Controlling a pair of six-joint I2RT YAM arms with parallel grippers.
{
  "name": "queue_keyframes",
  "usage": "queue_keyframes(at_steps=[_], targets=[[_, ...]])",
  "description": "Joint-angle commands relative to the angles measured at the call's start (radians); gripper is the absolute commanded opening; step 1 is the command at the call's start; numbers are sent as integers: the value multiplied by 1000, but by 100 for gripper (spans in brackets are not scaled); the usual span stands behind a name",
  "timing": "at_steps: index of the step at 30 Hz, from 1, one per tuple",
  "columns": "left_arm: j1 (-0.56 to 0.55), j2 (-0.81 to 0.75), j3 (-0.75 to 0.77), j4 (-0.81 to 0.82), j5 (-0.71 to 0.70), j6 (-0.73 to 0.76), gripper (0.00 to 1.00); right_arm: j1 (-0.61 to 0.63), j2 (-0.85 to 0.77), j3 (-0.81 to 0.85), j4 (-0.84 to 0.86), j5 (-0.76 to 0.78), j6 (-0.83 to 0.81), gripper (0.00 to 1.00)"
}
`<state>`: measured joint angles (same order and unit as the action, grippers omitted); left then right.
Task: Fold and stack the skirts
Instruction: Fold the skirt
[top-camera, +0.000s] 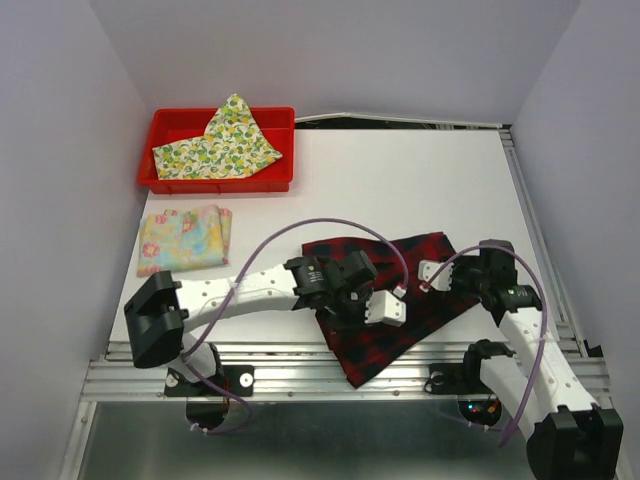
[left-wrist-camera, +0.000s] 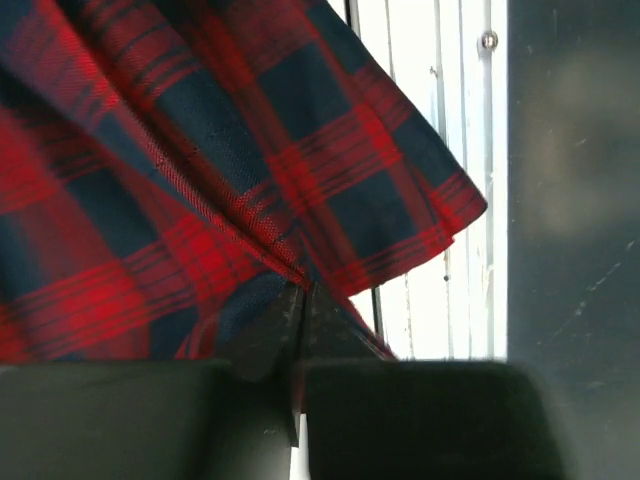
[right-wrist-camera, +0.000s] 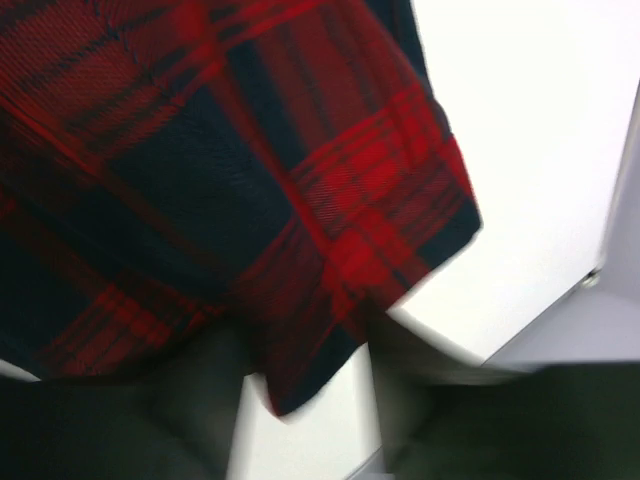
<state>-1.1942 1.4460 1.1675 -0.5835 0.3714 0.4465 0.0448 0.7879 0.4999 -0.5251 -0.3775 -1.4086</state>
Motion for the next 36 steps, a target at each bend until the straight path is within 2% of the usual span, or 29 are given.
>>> queue_keyframes(at_steps=[1,3,5,6,7,11,15,17,18,22,24,29,33,36], targets=[[-24,85,-71,62,63,7,32,-14,-68,-41,-49,32,-63,76],[-10,65,-75,51,54,30,51,-14,-59,-14,-23,61,-2,89],[16,15,-74,60,54,31,64,-25,-18,35,0,89,32,93],[31,-31,-60,66,54,32,72,-39,41,66,2,95,43,100],[68,-47,-52,70,49,21,73,-57,72,125,5,95,48,100],[168,-42,-22,79,61,-21,73,-186,232,255,65,80,95,100],[212,86,-35,149,8,-104,65,-195,413,452,71,66,247,98],[226,138,-29,169,0,-132,60,-195,503,526,4,2,281,91],[243,183,-22,184,3,-155,59,-195,536,613,-34,-62,316,83],[287,286,12,182,-14,-164,55,-128,695,797,-206,-171,419,69],[309,350,37,162,-37,-134,53,-97,737,809,-225,-195,442,68],[390,467,161,103,-155,52,52,15,781,645,-102,-127,459,62],[481,620,338,70,-193,153,52,27,850,589,-76,-80,439,58],[531,758,617,25,-268,181,51,27,869,543,-50,-26,447,59]])
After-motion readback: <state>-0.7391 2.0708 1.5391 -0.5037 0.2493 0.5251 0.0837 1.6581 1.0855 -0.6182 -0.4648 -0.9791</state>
